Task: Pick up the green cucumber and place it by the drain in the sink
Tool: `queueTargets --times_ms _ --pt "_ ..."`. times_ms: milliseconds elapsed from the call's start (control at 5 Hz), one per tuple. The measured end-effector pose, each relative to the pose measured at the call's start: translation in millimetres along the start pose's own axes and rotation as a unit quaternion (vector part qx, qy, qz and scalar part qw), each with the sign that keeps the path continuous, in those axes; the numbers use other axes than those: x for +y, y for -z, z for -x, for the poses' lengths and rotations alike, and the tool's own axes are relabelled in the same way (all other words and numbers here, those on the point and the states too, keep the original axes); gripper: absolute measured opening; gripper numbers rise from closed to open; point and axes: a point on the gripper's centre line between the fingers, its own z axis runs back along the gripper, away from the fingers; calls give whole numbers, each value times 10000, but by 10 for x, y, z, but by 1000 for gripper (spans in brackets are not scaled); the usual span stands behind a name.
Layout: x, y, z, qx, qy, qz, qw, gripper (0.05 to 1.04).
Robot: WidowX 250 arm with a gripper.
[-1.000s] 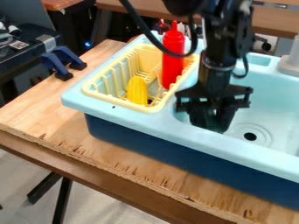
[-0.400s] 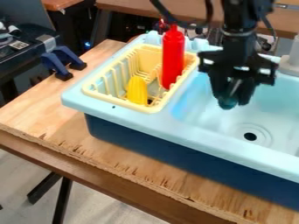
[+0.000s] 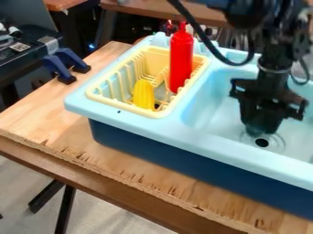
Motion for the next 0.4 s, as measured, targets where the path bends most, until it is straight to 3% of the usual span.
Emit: queueTargets --times_ms 200,400 --pt "-104 43 20 -99 -191 -80 9997 550" --pt "-168 43 24 -73 -248 39 9997 549"
